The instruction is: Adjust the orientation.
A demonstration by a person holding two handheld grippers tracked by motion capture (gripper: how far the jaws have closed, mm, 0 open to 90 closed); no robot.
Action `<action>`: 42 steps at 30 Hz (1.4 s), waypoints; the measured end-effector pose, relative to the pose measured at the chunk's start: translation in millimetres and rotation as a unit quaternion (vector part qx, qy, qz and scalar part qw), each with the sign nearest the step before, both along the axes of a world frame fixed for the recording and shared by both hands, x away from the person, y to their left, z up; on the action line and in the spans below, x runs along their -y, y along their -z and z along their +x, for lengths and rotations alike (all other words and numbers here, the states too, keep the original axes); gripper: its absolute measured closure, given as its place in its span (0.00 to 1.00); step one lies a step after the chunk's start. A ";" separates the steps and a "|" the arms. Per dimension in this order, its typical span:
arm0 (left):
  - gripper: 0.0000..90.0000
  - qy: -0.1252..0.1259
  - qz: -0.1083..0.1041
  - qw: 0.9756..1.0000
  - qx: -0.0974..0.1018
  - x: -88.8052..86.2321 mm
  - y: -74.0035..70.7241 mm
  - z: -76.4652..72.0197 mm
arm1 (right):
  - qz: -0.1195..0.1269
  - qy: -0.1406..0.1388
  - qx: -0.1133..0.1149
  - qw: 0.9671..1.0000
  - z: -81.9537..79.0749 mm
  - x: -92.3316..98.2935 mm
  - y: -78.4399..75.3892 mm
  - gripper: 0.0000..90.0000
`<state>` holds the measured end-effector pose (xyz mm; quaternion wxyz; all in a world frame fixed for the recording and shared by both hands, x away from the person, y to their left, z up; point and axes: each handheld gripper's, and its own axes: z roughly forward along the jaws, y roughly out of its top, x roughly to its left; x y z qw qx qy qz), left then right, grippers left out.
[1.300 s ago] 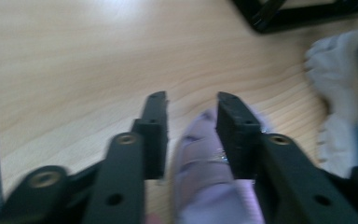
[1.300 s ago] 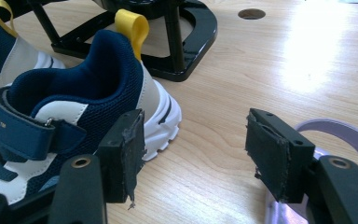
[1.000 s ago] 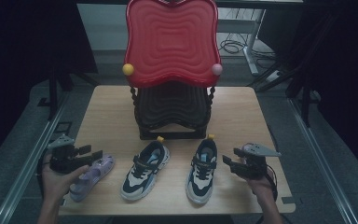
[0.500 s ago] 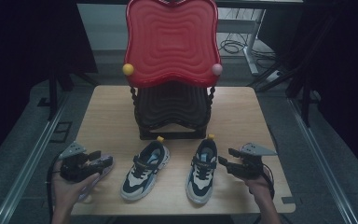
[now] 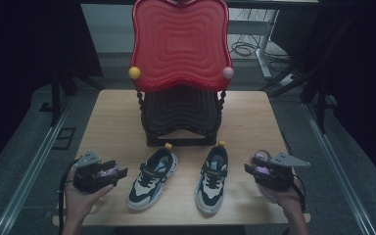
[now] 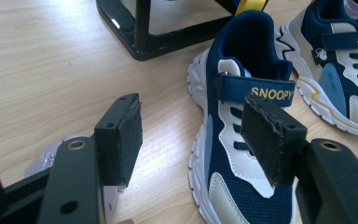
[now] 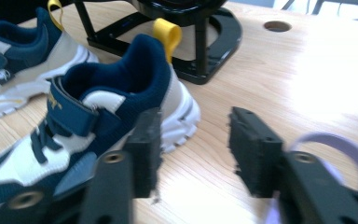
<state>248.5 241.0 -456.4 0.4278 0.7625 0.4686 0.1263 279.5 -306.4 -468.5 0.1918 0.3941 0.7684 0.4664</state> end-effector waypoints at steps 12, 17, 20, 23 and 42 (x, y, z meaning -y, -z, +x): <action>0.44 -0.001 0.004 1.000 -0.004 1.4 -1.7 -4.3 | -0.005 0.006 -0.009 1.000 -21.5 36.6 0.1 0.99; 0.44 -0.010 -0.001 1.000 0.006 1.2 -2.9 -6.5 | -0.011 0.020 -0.007 1.000 -30.3 51.9 4.0 0.99; 0.44 -0.010 0.001 1.000 -0.001 1.5 -0.5 -5.7 | -0.012 0.036 -0.011 0.999 -34.9 66.9 8.6 0.99; 0.44 -0.009 0.003 1.000 -0.004 1.5 0.5 -5.3 | -0.020 0.045 -0.014 0.999 -35.7 72.3 11.6 0.99; 0.44 -0.017 0.000 1.000 -0.002 -2.7 -3.9 -9.9 | -0.080 0.090 -0.055 0.991 -39.7 105.8 40.1 0.99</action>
